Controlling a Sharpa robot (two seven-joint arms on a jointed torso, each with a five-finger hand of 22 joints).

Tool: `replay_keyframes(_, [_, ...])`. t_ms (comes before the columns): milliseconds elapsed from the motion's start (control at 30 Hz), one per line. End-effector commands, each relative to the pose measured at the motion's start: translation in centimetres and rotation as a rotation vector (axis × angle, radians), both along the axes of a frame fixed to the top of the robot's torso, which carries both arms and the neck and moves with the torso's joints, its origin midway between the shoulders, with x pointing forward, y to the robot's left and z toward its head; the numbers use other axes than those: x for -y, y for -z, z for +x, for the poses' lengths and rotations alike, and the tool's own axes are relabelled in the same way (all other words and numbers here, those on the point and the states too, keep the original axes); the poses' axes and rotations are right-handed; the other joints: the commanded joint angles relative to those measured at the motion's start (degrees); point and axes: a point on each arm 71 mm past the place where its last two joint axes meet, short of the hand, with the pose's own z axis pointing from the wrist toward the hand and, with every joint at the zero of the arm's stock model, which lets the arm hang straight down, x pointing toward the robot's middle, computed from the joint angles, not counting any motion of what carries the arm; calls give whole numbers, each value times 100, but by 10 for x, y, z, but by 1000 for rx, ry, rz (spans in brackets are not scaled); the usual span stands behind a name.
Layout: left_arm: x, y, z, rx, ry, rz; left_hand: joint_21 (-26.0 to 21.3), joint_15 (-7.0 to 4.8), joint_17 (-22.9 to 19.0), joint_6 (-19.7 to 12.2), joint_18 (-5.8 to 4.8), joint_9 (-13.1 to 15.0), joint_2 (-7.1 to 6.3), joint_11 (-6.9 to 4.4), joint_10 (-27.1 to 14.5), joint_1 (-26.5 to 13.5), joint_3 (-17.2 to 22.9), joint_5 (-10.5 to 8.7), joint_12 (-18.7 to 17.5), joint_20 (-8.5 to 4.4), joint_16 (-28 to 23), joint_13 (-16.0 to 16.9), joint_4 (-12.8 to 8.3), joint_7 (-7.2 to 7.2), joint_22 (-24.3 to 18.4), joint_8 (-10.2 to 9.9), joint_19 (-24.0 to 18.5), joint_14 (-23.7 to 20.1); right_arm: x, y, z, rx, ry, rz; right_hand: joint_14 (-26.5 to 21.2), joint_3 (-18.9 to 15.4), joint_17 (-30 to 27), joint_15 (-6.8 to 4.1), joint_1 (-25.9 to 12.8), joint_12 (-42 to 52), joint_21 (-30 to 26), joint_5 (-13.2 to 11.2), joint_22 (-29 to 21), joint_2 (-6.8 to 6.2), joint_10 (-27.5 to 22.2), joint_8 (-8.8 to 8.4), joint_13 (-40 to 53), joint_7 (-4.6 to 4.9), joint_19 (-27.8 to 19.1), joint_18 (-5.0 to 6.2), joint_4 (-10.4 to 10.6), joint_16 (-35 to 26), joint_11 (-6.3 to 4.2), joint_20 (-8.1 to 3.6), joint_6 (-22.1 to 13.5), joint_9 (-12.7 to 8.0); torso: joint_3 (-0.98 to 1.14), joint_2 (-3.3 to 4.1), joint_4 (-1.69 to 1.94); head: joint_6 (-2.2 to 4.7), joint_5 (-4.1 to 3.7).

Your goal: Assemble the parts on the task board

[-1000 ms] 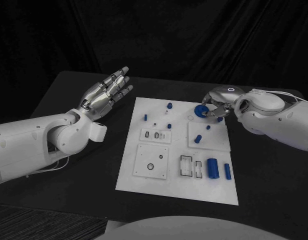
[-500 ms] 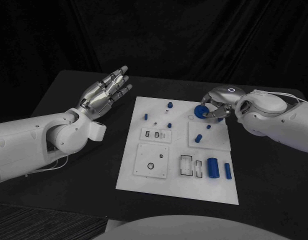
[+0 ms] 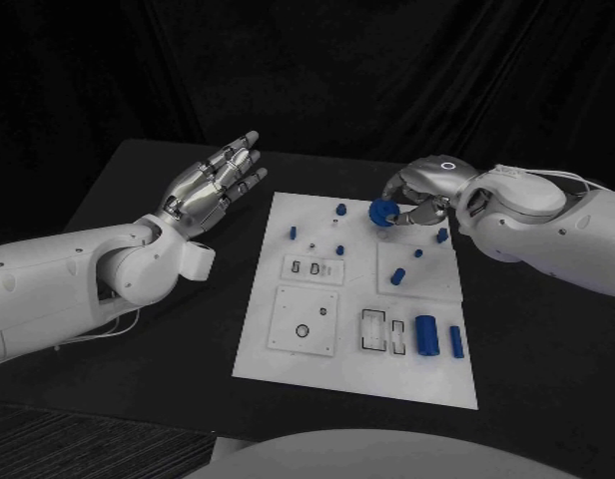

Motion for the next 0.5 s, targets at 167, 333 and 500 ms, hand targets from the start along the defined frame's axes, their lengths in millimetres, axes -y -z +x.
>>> replay_keyframes(167, [2,-4,1,37,11,-33,-20,59,-6,4,55,6,-1,32,-10,72,26,37,-20,50,-21,-9,-8,16,-6,25,-5,8,-26,0,2,-18,-51,-18,595,22,1509,-5,-73,14,29,-3,1217,5,609,379,1509,-137,266,-38,42,15,-20,-13,81,771,1,0,-1,-7,-17])
replay_keyframes(333, [4,-4,1,37,15,-35,-20,59,-6,4,55,6,-1,32,-10,72,26,37,-20,50,-21,-9,-8,16,-6,25,-5,8,-42,1,5,-26,-74,-27,595,27,1509,-2,-73,14,27,-9,1216,5,609,375,1509,-133,265,-38,40,15,-18,-10,62,774,1,1,0,-3,-34])
replay_keyframes(500, [5,-4,2,37,17,-36,-20,59,-6,4,55,6,-1,32,-10,72,26,37,-20,50,-21,-9,-8,16,-6,25,-5,8,-55,3,8,-36,-88,-37,595,34,1509,4,-74,14,25,-18,1216,6,609,370,1509,-126,264,-37,38,15,-17,-6,40,777,1,0,-2,1,-35])
